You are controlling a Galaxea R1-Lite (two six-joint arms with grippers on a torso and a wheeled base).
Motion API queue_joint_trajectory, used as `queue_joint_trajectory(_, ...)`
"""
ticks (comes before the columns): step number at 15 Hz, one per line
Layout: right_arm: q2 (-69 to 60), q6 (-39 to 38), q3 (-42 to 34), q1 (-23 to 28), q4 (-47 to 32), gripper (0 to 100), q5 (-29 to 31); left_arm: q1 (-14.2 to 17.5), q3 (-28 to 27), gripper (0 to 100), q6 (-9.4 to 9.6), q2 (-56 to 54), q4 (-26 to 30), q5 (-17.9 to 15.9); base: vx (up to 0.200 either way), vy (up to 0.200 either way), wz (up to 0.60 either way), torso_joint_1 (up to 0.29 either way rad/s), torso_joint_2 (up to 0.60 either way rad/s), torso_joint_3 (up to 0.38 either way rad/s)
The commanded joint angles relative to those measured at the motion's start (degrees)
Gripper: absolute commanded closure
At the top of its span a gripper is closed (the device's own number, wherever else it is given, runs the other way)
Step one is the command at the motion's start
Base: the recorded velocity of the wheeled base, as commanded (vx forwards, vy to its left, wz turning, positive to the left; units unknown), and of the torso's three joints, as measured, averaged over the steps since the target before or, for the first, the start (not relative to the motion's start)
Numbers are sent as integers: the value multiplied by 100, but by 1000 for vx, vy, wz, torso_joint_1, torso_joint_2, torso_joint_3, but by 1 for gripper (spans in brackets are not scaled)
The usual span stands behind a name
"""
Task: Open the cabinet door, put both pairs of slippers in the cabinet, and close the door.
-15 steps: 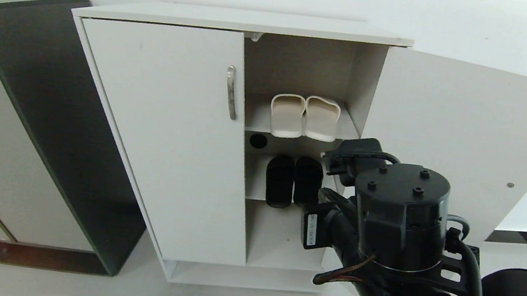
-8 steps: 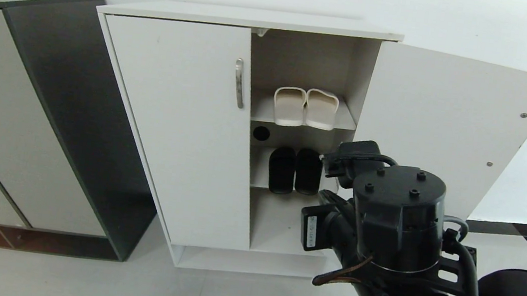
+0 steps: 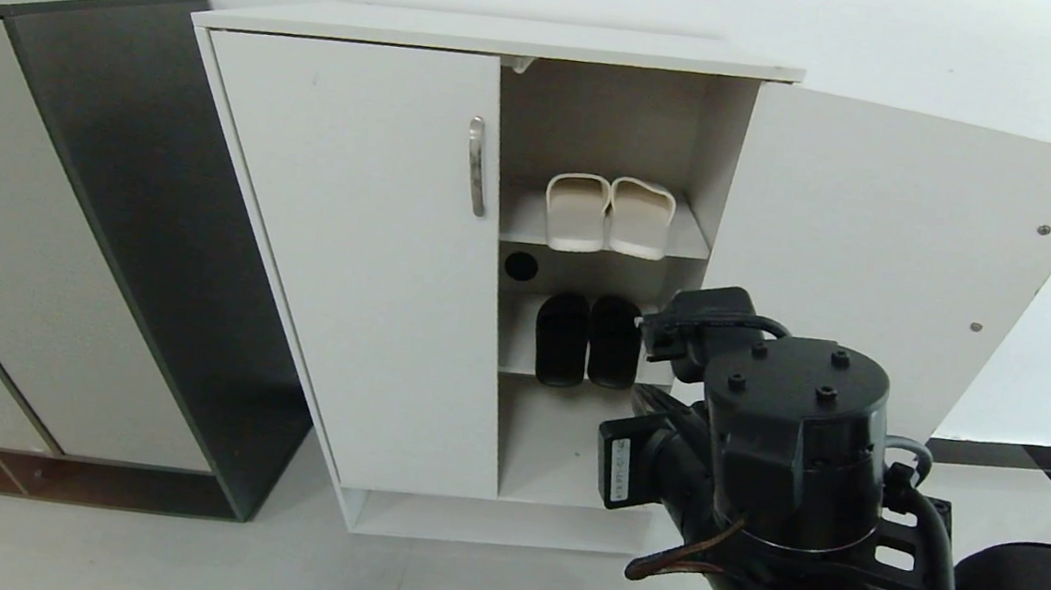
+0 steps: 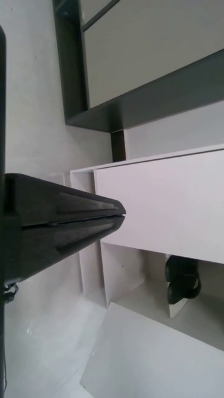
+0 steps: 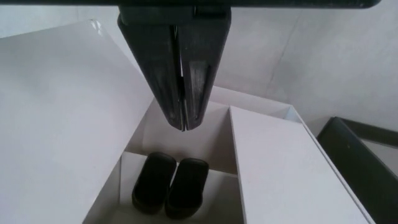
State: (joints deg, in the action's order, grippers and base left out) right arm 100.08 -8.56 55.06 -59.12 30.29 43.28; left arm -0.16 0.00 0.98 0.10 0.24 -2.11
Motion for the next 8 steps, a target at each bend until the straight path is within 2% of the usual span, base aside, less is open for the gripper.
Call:
queue_joint_trajectory(1,11,-6,-5,6,3,100,5,-2,0,100,-1,-1,2,0,0,0,0,0,0,0)
queue_joint_trajectory(5,29,3,-5,6,-6,100,5,-2,0,100,-1,-1,2,0,0,0,0,-1,-32,-38)
queue_joint_trajectory(8,64,3,4,15,3,100,5,-2,0,100,-1,-1,2,0,0,0,0,17,-190,-320)
